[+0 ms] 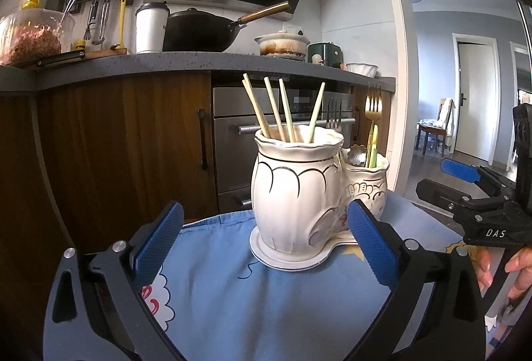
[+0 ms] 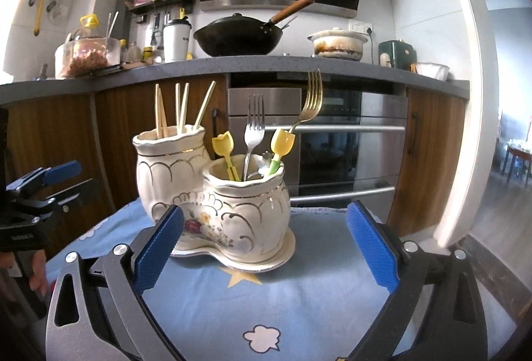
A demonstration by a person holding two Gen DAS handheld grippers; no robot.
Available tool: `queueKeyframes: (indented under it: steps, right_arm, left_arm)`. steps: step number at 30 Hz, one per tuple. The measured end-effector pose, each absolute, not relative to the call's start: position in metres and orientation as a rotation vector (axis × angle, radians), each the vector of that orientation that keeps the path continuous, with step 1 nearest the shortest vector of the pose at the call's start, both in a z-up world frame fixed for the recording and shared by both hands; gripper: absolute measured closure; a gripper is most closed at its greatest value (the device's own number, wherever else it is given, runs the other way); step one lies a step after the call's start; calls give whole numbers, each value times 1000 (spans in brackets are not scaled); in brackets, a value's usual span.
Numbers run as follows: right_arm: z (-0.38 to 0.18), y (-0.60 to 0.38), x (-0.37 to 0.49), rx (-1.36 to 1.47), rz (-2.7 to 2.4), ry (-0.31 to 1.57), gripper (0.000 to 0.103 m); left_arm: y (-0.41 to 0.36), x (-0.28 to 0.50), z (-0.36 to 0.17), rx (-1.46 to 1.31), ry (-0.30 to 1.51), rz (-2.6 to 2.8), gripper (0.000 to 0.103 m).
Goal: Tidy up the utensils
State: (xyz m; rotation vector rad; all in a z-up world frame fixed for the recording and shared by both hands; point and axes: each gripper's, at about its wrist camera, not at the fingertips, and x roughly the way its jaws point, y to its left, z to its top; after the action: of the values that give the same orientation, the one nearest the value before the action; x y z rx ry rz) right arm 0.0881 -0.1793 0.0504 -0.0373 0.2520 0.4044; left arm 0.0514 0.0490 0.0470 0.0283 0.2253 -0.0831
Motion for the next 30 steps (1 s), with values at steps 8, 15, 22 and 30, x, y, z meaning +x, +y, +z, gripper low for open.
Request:
queueKeyframes:
  steps: [8, 15, 22, 30]
  right_arm:
    - [50, -180, 88, -38, 404, 252, 6]
    - [50, -180, 88, -38, 405, 252, 6]
    - [50, -180, 88, -38, 404, 252, 6]
    - [50, -180, 88, -38, 404, 252, 6]
  left_arm:
    - [44, 50, 47, 49, 225, -82, 6]
    - [44, 50, 47, 43, 226, -83, 6]
    - [45, 51, 47, 50, 227, -82, 6]
    - [45, 51, 47, 49, 227, -82, 6]
